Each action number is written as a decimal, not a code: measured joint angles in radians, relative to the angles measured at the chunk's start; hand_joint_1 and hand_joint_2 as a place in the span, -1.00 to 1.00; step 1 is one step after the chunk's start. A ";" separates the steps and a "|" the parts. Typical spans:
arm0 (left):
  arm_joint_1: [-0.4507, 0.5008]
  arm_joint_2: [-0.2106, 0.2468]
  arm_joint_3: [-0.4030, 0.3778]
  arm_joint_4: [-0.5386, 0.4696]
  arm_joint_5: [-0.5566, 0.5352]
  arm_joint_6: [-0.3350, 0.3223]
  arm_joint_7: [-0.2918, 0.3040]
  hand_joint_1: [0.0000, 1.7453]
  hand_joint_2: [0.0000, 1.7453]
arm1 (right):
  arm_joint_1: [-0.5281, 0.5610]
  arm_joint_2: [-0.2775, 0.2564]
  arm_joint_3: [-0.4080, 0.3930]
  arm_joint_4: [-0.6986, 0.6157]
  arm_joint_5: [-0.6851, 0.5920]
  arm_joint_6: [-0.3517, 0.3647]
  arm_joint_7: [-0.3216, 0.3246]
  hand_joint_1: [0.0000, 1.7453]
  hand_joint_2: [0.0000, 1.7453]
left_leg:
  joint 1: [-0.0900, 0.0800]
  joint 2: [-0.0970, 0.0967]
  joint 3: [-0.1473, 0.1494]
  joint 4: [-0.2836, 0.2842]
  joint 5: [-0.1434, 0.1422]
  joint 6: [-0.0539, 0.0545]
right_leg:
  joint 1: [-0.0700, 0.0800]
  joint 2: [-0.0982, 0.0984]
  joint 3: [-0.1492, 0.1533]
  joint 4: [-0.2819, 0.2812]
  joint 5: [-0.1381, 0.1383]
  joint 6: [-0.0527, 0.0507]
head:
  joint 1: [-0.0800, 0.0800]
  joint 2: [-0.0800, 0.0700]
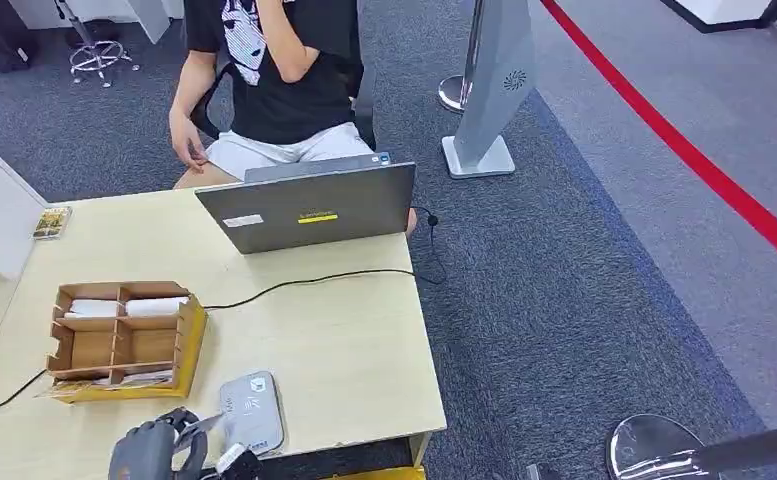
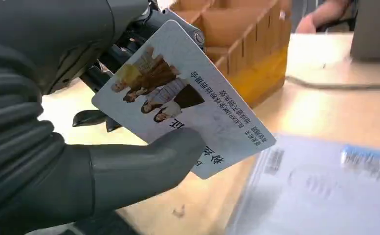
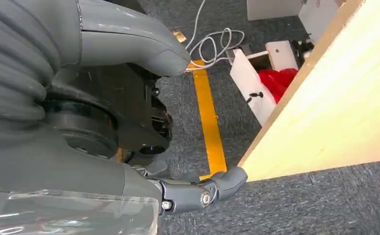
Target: Pass the card to the sensor for recognition and then transmit it.
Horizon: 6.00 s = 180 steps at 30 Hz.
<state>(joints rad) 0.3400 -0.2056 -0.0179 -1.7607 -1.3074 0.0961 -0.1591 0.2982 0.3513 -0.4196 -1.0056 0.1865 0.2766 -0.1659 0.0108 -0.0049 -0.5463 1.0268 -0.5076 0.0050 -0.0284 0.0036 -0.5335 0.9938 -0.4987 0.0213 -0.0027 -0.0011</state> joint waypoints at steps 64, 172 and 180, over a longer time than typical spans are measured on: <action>-0.318 0.255 0.041 -0.306 0.460 -0.240 -0.067 -1.00 1.00 | -0.100 -0.012 -0.214 0.216 0.265 0.069 -0.129 -1.00 1.00 | 0.000 0.000 -0.001 0.000 0.003 -0.003 | 0.000 0.000 -0.001 0.001 0.001 -0.001 | 0.000 0.000; -0.607 0.421 0.104 0.107 0.029 -0.103 0.117 1.00 1.00 | -0.152 -0.023 -0.234 0.301 0.369 0.055 -0.160 -1.00 1.00 | 0.001 0.001 -0.002 0.000 0.004 -0.002 | 0.001 0.001 -0.002 0.001 0.003 -0.003 | 0.002 0.000; -0.607 0.406 0.115 0.107 0.031 -0.103 0.117 1.00 1.00 | -0.152 -0.023 -0.234 0.305 0.369 0.055 -0.160 -1.00 1.00 | 0.001 0.001 -0.002 0.000 0.004 -0.002 | 0.001 0.001 -0.002 0.001 0.003 -0.003 | 0.002 0.000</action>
<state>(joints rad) -0.2670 0.2007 0.0973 -1.6537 -1.2768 -0.0065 -0.0423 0.1459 0.3285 -0.6538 -0.7004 0.5558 0.3319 -0.3258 0.0121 -0.0043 -0.5482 1.0269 -0.5034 0.0028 -0.0270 0.0048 -0.5357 0.9951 -0.4953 0.0185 -0.0008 -0.0011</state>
